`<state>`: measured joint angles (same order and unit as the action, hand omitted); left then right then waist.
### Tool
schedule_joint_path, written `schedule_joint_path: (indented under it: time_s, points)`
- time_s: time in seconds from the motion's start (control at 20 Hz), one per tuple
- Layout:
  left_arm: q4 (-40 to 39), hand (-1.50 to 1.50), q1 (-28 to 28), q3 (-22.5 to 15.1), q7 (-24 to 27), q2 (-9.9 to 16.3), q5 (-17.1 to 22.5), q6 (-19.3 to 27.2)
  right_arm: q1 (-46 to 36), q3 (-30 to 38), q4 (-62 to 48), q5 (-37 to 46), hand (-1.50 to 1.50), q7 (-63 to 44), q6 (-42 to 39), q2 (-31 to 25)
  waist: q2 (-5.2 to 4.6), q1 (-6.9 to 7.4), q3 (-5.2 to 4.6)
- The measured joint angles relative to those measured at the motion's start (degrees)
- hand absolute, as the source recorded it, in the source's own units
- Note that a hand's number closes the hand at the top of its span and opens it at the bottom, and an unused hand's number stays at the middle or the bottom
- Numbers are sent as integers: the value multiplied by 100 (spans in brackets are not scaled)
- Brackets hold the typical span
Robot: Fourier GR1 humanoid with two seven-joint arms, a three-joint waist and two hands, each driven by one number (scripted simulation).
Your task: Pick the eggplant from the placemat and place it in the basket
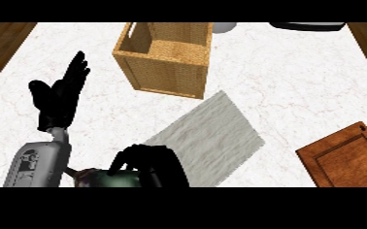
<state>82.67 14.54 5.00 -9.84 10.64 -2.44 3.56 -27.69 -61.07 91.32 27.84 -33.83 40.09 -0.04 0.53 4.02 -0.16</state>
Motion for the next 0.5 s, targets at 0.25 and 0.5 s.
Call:
schedule_joint_path:
  time_s: [0.25, 0.5]
  points:
    - [-20, 0, -50, -7, 21, 5, -10, -16, -986, 187, -3, 66, 150, -929, 488, -7, 5, 27, -8]
    - [-46, 0, 33, 7, -19, 32, 3, -42, -2150, 660, -324, 19, 150, -1656, 709, -17, 2, 63, -13]
